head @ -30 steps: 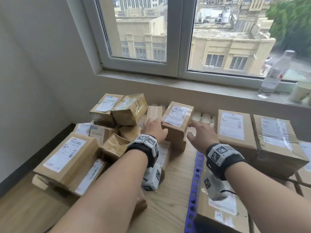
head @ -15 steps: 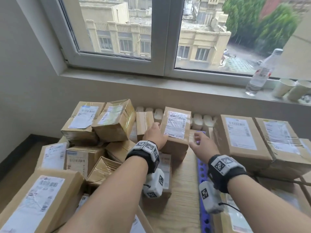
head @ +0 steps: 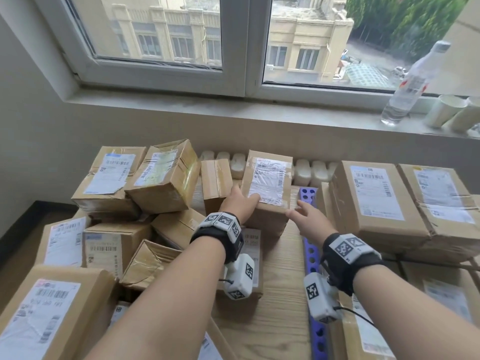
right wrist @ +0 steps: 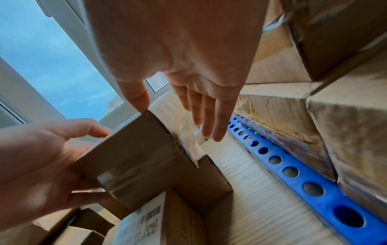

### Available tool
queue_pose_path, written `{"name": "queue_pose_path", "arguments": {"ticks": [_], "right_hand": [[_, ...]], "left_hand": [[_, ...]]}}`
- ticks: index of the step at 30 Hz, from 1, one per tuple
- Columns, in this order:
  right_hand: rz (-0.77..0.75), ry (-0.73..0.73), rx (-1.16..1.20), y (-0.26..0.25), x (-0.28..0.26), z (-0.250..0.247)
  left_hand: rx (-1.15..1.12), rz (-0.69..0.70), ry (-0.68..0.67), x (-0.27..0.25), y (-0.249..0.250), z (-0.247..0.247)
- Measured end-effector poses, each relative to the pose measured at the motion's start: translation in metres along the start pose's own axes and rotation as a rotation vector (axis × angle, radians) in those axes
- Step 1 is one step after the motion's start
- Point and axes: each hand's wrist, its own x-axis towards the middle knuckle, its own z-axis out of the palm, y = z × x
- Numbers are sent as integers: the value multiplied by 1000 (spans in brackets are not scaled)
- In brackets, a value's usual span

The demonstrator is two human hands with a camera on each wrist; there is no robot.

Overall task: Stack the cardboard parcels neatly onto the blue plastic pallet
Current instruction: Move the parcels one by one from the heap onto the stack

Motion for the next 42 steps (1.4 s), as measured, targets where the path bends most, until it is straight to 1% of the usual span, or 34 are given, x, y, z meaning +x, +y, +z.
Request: {"name": "queue_pose_path", "arguments": {"ticks": [3,5,11,15,18,21,26,28,31,35,39,42], "right_hand": [[73,-103,159,-1,0,2],[87,-148,202,-4,-4,6],[68,-112,286,-11,-15,12],[62,-87,306,-13,-25,9],[46,-38,304,-11,-34,8],[37,-8,340,-9,-43,7],[15,25,494,-11,-59,3],[1,27,519,-12,-68,-2],[-8,34,545,-5,-81,-11],[-50,10,527,13,-107,-21],[-31,-24,599,41,-134,-31],[-21,-36,621,67,-158,-43]], "left_hand": [[-30,-18,-3,1,-2,1],[-62,-21,10,-1,-3,2],[-176,-36,19,-10,-9,2],[-244,-9,36,-17,-13,-3],[-301,17,47,-20,-15,-8],[-405,9,57,-28,-18,-15],[-612,-16,-70,-44,-22,-18],[-680,-17,-108,-50,-23,-15],[-663,8,-119,-61,-24,-7],[-755,30,-47,-88,-21,4],[-807,30,-35,-115,-30,31],[-816,36,-22,-144,-37,57]]}}
